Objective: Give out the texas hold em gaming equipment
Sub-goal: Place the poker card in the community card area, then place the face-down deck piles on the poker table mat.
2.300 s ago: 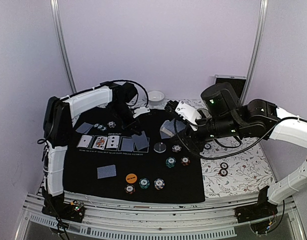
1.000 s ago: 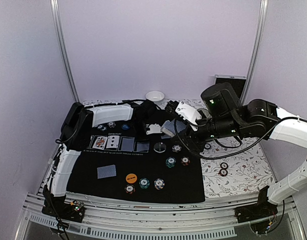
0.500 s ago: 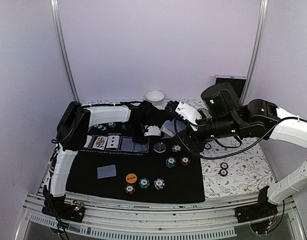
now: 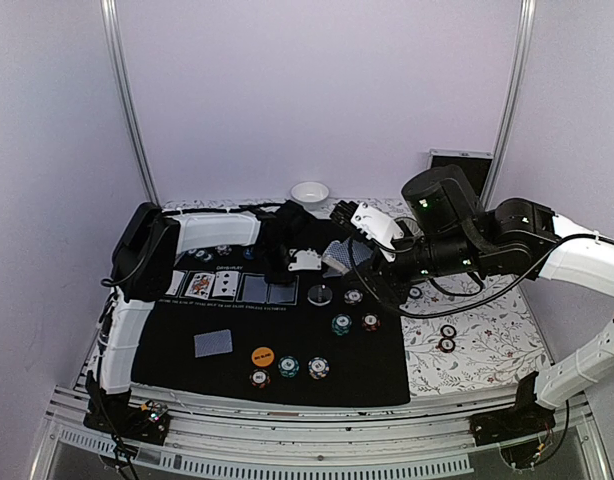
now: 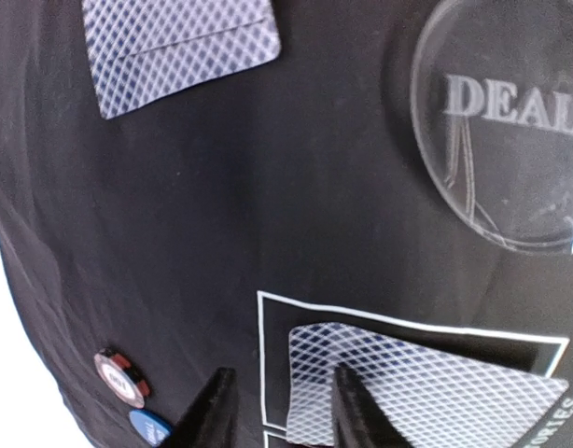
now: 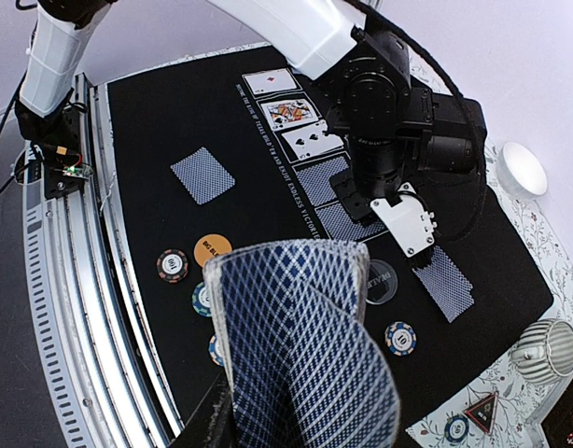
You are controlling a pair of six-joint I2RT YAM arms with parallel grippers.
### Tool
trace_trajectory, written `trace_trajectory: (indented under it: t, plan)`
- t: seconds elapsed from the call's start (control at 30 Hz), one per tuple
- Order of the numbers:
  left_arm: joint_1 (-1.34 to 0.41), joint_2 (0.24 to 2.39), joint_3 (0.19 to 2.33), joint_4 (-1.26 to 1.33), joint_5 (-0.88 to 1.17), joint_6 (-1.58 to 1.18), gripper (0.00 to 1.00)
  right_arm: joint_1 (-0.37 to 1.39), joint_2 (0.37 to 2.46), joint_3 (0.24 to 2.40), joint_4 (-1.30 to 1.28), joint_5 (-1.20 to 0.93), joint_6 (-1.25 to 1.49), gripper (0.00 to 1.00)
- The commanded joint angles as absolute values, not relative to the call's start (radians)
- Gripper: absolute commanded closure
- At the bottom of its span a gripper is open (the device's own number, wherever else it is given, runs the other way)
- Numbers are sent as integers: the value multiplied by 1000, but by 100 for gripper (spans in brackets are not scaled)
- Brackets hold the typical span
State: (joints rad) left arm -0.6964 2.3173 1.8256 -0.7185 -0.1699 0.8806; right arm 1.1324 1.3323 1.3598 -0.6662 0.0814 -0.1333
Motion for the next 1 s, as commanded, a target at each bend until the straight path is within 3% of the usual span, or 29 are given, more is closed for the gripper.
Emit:
trace_trajectory:
  t: [0.0,0.27,0.53,0.63,0.73,0.83,0.97]
  plan:
    - [-693,2271,1779,-676,-183,875,61,1138,1308,1350,-655,98,-126,96]
    - [-699,2196,1773,-630,-145,860,58,1137,1310,1353,-657,97,-127,96]
    - [-697,1958,1646,-458,-73,797,52,1137,1283,1320,-671,102,-92,96]
    - [-689,1838,1570,-384,-105,705,44,1138,1279,1288,-686,96,-41,96]
    - [-670,1739,1484,-297,-178,578,18,1137,1296,1241,-700,52,34,96]
    - [-651,1647,1390,-262,-198,485,3,1135,1306,1177,-700,-13,107,96]
    - [-642,1549,1324,-299,-138,351,2,1126,1346,1081,-686,-104,178,96]
